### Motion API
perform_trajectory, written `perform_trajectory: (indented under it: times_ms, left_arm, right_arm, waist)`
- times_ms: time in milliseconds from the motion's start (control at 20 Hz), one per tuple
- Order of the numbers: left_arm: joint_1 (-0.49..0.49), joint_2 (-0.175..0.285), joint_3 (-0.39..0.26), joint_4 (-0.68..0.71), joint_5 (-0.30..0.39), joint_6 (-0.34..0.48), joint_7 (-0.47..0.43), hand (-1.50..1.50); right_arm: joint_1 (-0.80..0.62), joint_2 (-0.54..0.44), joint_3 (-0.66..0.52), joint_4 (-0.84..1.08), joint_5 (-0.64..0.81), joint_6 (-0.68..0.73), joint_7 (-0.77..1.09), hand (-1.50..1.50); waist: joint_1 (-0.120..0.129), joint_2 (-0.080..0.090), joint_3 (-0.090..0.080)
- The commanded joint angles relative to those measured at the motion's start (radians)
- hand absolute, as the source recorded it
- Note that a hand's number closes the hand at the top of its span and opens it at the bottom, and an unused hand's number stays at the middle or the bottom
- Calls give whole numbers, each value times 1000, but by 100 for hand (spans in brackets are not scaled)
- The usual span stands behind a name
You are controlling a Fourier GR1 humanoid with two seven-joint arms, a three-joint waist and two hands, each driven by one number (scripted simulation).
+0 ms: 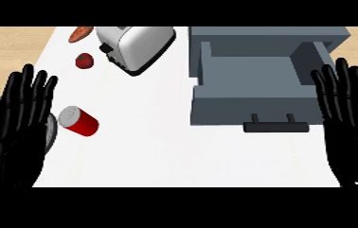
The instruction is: Pick up the can, place it into the drawer and close the drawer
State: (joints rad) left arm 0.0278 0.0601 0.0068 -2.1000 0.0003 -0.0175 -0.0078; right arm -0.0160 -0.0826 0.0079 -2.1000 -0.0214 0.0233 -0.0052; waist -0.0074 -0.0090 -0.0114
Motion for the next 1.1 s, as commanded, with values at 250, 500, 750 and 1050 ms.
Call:
perform_trajectory:
  times_ms: [250,500,750,1050]
  left_arm:
    - [105,77,278,-46,73,35,-23,-150]
    - [175,-41,259,-26,-12,222,269,-150]
    - [136,-6,284,-74,-10,230,388,-150]
    - [4,64,348,15,16,232,411,-150]
  right_arm:
    - [29,2,-42,-20,0,-22,20,-150]
    - [113,29,-69,32,12,-88,177,-150]
    - [98,18,-86,23,5,-81,207,-150]
    - [135,-25,-169,51,-79,-3,145,-150]
  waist:
    - [20,7,11]
    - [13,8,12]
    - [8,8,12]
    - [3,9,12]
